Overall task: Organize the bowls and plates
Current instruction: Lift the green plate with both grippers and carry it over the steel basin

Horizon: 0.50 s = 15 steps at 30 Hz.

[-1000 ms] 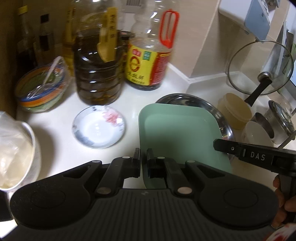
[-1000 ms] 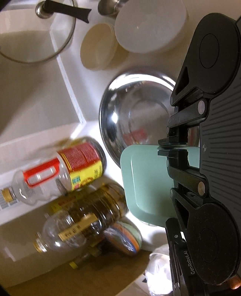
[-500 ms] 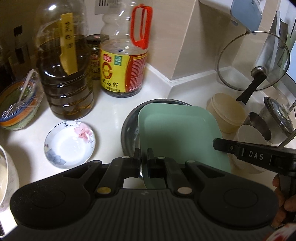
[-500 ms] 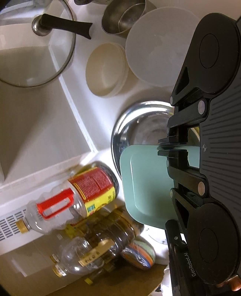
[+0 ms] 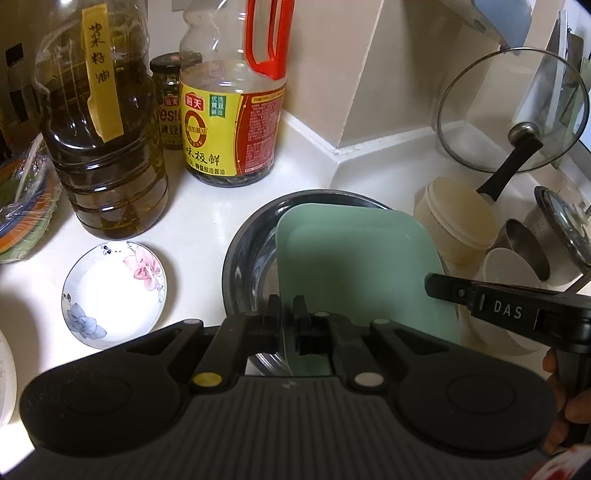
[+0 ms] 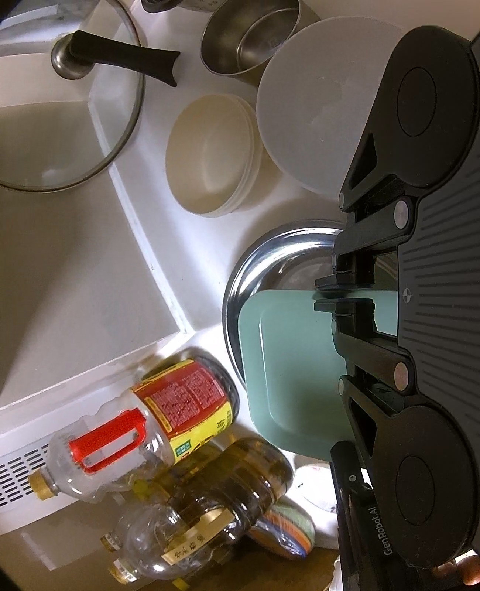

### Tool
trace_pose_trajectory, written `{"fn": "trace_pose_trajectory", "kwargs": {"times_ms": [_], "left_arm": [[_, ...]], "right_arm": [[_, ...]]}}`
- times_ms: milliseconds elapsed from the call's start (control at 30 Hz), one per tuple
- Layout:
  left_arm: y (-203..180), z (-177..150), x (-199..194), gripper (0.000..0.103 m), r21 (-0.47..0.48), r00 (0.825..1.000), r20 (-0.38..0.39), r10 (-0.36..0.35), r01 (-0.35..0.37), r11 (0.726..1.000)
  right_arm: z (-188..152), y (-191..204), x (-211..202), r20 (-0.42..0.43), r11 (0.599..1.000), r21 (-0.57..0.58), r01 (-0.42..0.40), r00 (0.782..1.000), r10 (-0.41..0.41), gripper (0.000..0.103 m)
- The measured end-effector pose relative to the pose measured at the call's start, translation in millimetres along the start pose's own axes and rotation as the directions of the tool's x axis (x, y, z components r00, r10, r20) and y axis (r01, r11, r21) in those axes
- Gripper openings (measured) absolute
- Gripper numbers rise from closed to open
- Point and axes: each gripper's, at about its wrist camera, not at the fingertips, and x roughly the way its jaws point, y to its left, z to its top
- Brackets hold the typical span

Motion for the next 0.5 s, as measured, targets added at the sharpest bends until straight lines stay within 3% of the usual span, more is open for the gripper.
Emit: {"fn": "trace_pose_trajectory", "kwargs": {"times_ms": [500], "left_arm": [[1.5, 1.3, 25.1, 0.005, 0.002, 0.999, -0.046, -0.004, 0.004, 1.0]], "right_arm": [[1.1, -3.3, 20.4, -0.033, 0.999, 0.004, 0.032, 0.999, -0.032, 0.004]]}}
